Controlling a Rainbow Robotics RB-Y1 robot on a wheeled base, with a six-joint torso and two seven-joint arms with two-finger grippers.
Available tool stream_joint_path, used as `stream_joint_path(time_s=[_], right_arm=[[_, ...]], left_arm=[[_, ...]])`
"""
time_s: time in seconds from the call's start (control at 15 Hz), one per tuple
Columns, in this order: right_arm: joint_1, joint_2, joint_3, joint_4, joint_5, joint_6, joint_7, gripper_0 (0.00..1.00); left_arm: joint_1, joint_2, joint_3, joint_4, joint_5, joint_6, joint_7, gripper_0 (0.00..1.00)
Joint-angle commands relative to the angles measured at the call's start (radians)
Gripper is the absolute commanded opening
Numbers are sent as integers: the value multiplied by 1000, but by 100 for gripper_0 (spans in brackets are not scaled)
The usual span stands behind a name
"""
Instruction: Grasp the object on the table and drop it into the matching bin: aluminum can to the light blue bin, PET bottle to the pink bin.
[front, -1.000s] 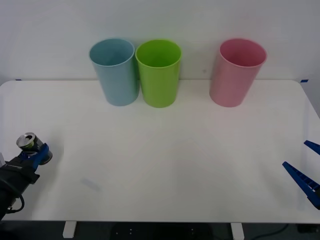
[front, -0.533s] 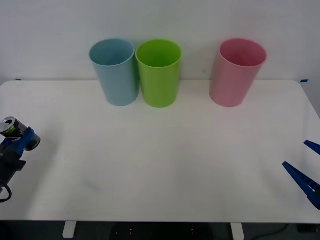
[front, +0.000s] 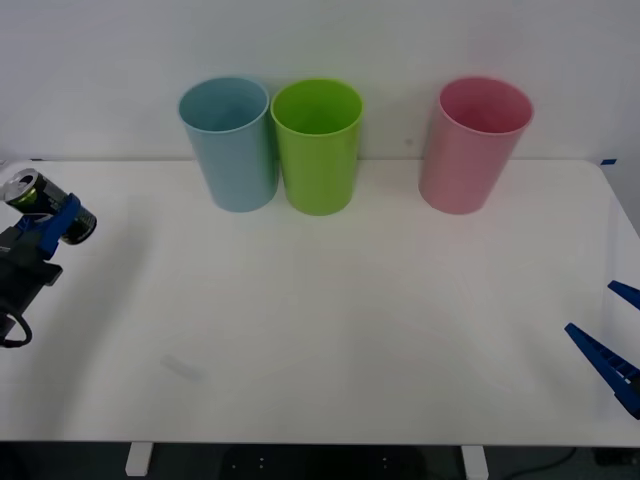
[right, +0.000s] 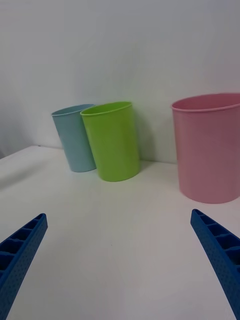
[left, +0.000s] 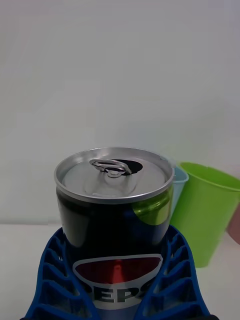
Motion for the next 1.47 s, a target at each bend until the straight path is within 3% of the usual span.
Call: stream_joint_path(time_s=[0.07, 0.33, 0.67, 1.07, 1.47], right_arm=[[0, 0, 0, 0, 0, 0, 0, 100], [0, 0, 0, 0, 0, 0, 0, 100], [0, 0, 0, 0, 0, 0, 0, 100], [0, 0, 0, 0, 0, 0, 0, 100], [0, 0, 0, 0, 0, 0, 0, 100]], left_arm=[[-64, 0, -16, 1, -31, 27, 16, 0], [-177, 0, -37, 2, -104, 80, 65, 0], [-308, 0, -74, 16, -265, 139, 202, 0], [-530, 0, -122, 237, -399, 157, 203, 0], [-776, 0, -140, 538, -509, 179, 188, 0]])
